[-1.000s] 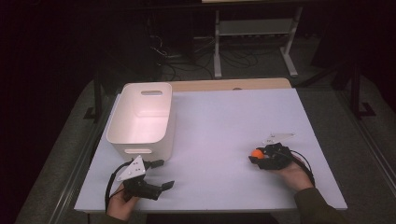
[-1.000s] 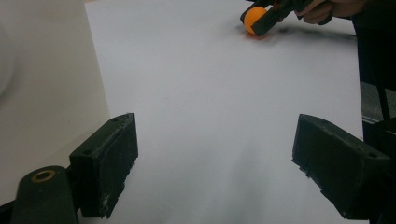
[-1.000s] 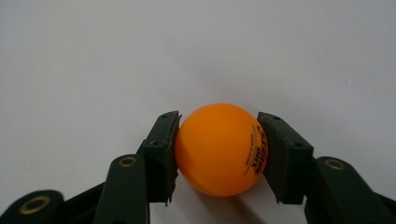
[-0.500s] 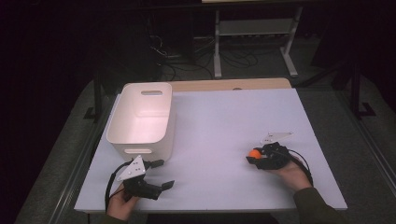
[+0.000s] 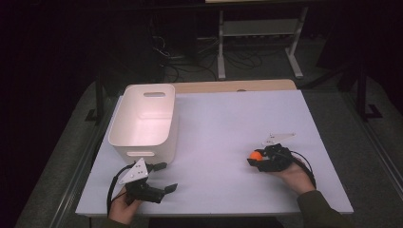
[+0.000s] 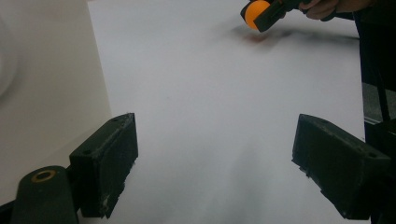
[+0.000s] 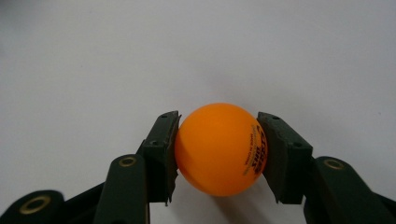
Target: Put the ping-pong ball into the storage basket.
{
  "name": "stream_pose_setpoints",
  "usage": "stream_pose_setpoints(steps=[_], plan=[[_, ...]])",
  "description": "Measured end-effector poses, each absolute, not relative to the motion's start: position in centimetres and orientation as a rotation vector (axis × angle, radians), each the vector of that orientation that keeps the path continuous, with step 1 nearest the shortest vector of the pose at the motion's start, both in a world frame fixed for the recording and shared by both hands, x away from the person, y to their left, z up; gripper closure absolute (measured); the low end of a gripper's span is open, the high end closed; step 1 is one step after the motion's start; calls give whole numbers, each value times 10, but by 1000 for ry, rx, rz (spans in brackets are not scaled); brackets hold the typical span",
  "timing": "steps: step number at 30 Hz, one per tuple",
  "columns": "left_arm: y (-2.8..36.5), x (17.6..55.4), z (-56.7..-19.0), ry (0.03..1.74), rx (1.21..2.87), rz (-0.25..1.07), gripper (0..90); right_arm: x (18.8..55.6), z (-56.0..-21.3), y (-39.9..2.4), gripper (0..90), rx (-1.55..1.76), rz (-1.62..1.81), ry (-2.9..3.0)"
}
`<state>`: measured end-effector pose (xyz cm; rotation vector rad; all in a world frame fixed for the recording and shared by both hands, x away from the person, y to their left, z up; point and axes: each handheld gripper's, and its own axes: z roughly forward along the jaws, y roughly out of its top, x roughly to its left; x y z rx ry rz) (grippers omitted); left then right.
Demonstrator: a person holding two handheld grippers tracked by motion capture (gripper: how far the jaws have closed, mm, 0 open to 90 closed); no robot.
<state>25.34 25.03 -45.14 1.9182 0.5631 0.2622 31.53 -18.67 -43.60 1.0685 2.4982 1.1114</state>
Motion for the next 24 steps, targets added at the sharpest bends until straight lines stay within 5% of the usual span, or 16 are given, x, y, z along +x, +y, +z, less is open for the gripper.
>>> stream_pose_setpoints(steps=[24], plan=[[251, 253, -451, 566, 1912, 265, 142, 321, -423, -171, 494, 1025, 1140, 2526]])
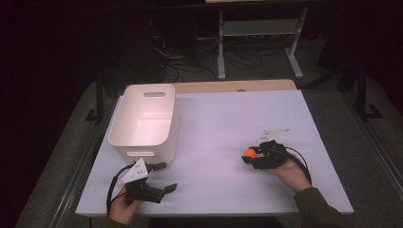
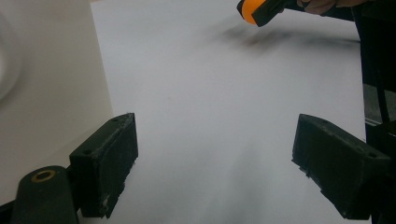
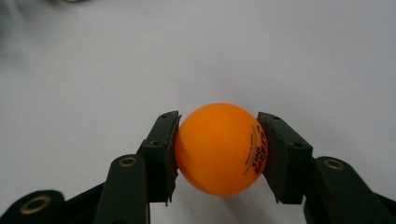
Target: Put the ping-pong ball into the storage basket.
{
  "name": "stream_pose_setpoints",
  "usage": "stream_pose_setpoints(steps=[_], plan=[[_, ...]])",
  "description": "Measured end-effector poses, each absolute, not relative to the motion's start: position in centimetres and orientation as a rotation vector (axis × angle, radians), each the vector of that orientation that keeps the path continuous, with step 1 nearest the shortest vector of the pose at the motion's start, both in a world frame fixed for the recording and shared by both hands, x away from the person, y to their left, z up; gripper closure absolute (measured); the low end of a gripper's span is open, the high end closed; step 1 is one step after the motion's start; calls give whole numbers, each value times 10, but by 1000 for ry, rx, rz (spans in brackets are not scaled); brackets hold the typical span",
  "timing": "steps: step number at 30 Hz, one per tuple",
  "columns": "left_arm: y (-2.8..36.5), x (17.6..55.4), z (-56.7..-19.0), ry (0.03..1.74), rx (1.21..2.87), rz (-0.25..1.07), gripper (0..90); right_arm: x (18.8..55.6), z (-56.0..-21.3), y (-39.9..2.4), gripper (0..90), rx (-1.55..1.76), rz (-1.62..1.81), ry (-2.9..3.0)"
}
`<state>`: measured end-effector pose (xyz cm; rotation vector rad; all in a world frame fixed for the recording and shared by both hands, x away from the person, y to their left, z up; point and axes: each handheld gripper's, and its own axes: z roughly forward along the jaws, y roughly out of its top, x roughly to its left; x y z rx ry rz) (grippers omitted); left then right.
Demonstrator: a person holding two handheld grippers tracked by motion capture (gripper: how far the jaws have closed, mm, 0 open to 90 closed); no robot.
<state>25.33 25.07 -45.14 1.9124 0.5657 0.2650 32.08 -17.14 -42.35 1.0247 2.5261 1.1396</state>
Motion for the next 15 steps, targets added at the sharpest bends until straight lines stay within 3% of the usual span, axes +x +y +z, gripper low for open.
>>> stream_pose_setpoints(steps=[15], plan=[[250, 253, -452, 569, 1912, 265, 141, 327, -419, -160, 494, 991, 1146, 2539]])
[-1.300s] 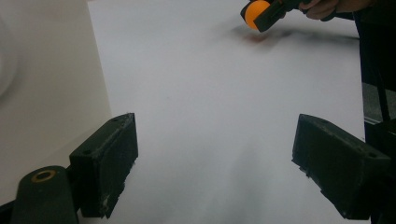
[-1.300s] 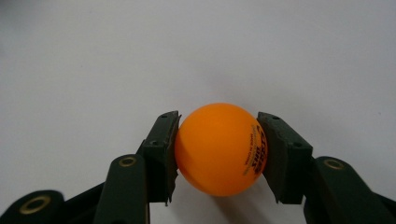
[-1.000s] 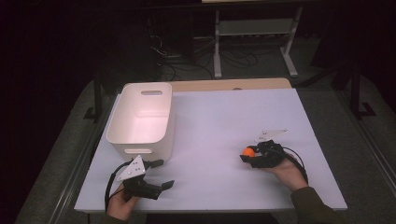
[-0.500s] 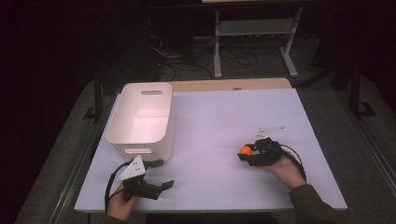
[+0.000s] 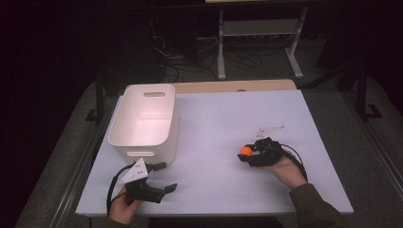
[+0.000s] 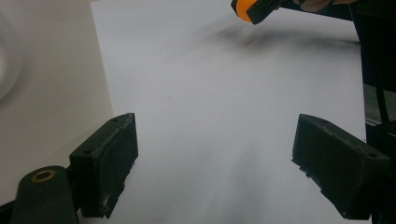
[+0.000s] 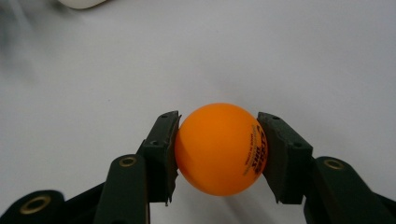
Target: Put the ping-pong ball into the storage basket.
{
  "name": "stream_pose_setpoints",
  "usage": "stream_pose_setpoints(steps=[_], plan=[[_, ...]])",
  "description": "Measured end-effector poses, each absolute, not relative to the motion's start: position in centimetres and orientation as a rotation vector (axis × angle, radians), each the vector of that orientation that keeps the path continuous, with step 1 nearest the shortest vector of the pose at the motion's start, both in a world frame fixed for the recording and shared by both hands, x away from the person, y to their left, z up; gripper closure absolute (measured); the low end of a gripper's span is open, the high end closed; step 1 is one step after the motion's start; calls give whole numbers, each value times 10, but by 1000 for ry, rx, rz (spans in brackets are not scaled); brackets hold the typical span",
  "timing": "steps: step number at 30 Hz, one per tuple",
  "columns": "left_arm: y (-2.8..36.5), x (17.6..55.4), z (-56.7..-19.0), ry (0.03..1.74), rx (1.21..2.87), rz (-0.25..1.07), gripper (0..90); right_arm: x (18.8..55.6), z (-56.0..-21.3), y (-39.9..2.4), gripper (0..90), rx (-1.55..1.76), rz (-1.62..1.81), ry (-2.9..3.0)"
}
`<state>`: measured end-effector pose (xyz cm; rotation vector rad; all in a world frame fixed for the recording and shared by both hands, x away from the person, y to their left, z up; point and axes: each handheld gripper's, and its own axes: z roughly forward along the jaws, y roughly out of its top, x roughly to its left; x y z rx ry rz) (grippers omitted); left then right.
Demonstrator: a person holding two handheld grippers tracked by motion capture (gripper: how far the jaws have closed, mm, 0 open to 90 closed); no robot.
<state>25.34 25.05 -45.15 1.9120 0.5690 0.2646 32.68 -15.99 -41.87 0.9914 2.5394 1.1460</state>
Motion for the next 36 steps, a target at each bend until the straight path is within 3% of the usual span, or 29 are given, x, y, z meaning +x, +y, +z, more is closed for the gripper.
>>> stream_pose_setpoints(steps=[36], plan=[[251, 253, -451, 564, 1913, 268, 142, 335, -417, -129, 494, 908, 1159, 2593]])
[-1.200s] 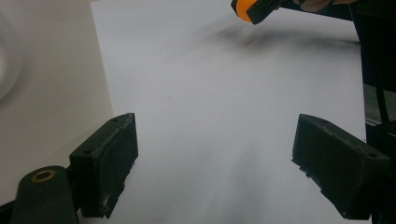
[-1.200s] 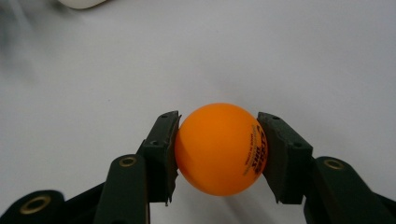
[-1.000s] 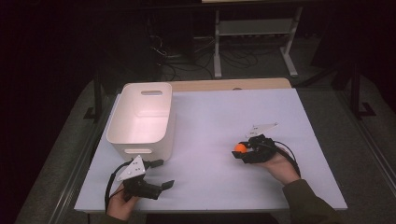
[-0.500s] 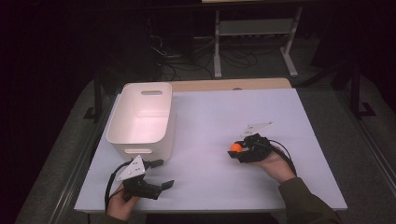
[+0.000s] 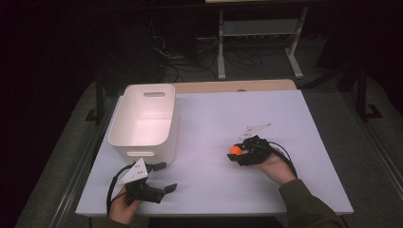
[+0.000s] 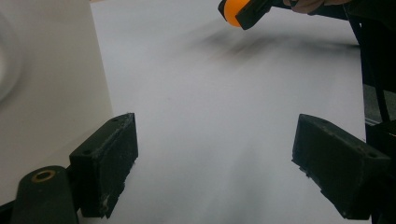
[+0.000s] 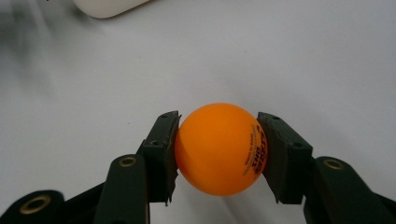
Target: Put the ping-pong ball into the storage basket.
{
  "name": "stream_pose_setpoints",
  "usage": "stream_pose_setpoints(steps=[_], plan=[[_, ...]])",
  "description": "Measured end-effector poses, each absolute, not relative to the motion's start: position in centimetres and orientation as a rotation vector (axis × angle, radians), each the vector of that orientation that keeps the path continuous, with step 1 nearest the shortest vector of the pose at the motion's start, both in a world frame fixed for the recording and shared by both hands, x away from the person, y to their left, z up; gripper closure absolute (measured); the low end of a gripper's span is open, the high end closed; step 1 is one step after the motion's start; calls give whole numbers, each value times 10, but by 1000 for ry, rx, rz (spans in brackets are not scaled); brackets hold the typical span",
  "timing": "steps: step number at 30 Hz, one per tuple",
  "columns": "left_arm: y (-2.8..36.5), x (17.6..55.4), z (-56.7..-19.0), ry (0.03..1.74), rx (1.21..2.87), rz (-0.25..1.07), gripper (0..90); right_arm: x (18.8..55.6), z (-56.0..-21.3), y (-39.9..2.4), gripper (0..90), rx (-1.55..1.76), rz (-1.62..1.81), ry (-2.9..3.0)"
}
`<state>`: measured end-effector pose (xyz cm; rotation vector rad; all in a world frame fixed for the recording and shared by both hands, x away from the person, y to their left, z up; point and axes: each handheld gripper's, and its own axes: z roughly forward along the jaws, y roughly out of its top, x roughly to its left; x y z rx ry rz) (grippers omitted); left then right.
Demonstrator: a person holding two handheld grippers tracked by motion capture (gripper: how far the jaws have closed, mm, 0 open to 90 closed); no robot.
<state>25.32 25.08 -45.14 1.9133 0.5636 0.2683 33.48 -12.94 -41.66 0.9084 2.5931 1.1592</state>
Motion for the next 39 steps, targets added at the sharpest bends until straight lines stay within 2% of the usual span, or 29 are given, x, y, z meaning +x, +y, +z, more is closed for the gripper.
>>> stream_pose_setpoints(steps=[39], plan=[[251, 253, -451, 563, 1911, 271, 142, 341, -412, -87, 494, 805, 1186, 2643]])
